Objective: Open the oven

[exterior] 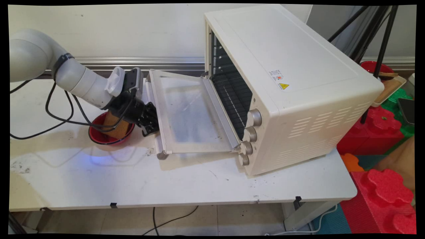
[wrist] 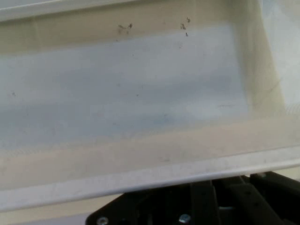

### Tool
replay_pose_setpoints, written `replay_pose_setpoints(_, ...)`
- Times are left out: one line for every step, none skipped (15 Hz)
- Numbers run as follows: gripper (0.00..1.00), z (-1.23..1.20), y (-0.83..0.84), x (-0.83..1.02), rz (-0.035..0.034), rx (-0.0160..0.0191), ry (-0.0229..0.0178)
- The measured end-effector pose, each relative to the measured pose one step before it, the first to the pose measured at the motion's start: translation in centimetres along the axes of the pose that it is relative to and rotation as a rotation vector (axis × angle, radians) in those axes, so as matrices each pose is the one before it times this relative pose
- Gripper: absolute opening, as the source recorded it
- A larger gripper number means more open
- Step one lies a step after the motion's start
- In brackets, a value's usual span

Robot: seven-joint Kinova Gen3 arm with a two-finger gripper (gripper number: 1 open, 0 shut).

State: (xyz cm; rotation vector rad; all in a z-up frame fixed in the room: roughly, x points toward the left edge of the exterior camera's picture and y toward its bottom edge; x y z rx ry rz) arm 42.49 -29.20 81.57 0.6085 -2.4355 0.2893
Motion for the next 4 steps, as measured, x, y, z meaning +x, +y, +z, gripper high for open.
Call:
replay_pose_setpoints(0.0, 0.072, 0.063, -0.142, 0.00001, 0.00116, 0.00252)
replay_pose_setpoints(0.0, 0.544, -0.516, 0.288, 0.01251, -0.00781, 0.0051)
replay_pose_setpoints(0.0, 0.093, 0.075, -0.128, 0.00001, 0.00131, 0.00336)
replay_pose_setpoints(0.0, 0.04, 0.127, -0.175, -0.00106, 0.0019, 0.00329)
